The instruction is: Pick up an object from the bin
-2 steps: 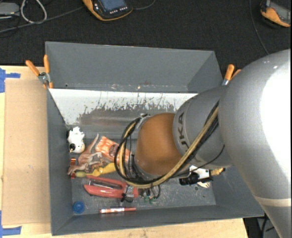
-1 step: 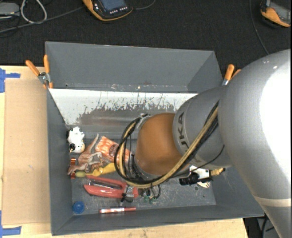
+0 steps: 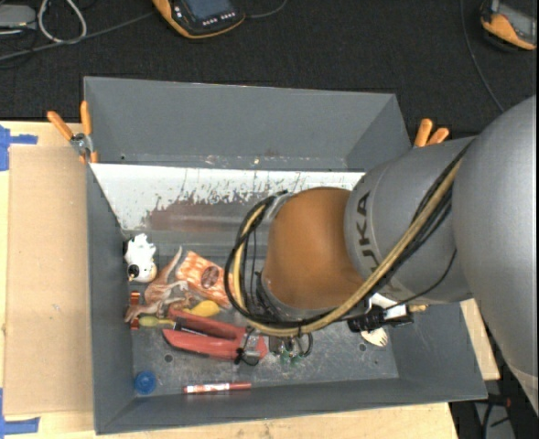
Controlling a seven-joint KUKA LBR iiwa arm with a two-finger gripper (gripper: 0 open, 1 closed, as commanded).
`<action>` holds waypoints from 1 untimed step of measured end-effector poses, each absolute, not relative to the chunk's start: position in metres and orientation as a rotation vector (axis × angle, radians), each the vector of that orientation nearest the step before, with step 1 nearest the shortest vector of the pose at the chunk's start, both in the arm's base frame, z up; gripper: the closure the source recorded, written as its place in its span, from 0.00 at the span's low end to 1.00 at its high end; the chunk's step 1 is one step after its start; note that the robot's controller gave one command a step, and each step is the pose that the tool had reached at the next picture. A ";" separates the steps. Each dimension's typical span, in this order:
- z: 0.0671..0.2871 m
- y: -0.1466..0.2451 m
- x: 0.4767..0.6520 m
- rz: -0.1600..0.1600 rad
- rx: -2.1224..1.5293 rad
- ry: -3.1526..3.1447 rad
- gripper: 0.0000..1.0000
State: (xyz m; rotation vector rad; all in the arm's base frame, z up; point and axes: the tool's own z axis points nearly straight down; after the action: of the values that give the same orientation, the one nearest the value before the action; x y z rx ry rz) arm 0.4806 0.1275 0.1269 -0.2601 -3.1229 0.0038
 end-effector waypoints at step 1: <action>0.199 0.117 0.483 0.002 -0.223 -3.126 1.00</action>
Offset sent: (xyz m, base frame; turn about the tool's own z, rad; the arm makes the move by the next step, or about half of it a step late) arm 0.0000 0.0000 0.0000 0.0000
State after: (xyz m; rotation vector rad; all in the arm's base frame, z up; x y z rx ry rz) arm 0.4835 0.1173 0.1994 -0.2233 -3.1263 0.0022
